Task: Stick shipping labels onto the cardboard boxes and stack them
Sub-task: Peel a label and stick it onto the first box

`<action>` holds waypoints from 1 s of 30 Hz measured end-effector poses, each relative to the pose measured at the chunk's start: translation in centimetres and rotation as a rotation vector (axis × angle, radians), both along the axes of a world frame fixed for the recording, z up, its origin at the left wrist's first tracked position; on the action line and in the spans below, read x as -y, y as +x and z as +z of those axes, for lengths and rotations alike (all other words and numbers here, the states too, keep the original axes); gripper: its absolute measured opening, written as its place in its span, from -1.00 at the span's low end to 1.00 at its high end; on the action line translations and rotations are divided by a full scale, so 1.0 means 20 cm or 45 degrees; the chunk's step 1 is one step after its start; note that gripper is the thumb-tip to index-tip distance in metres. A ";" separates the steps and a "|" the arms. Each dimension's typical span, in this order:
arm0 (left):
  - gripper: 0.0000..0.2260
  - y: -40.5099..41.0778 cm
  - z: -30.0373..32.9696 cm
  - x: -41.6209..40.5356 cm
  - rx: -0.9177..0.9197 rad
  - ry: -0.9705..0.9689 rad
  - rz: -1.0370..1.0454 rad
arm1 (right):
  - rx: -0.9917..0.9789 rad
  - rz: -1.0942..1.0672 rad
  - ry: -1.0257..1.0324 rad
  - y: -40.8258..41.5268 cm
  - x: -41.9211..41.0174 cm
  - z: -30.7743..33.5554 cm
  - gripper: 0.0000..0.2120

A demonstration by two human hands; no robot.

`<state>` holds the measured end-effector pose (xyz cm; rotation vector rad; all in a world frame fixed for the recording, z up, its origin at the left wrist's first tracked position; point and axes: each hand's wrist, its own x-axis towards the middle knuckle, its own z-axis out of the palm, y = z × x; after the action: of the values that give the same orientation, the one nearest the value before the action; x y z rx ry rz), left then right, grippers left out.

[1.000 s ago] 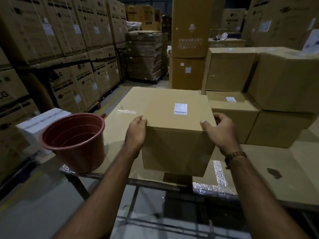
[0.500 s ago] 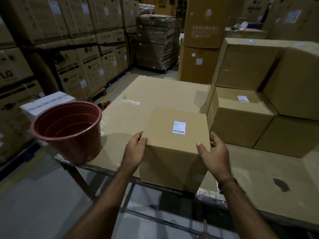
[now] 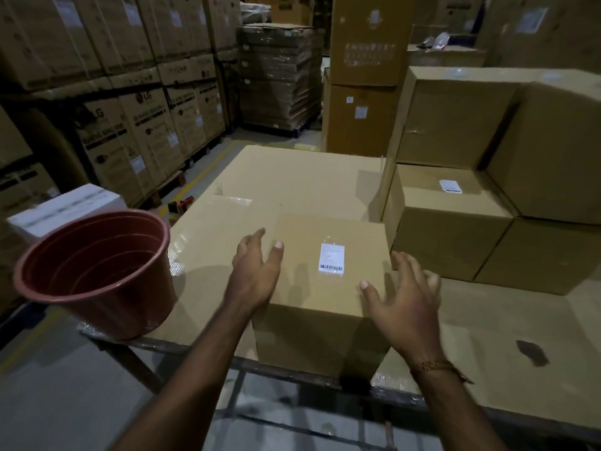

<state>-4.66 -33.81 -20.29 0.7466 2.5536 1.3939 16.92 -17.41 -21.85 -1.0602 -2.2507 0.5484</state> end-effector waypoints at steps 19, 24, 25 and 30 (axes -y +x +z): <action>-0.35 -0.08 -0.05 -0.27 -0.537 -0.494 -0.446 | 0.226 0.174 0.167 -0.48 -0.14 0.05 -0.67; -0.29 -0.06 -0.07 -0.28 -0.599 -0.589 -0.422 | 0.133 0.167 0.174 -0.46 -0.15 0.01 -0.71; -0.29 -0.06 -0.07 -0.28 -0.600 -0.589 -0.421 | 0.121 0.165 0.170 -0.46 -0.15 0.01 -0.71; -0.30 -0.06 -0.08 -0.28 -0.631 -0.616 -0.419 | 0.060 0.155 0.091 -0.47 -0.14 0.03 -0.83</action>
<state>-5.89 -28.26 -21.83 1.4590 2.7561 0.4995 7.48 -14.57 -21.33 -0.9137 -2.3693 0.4938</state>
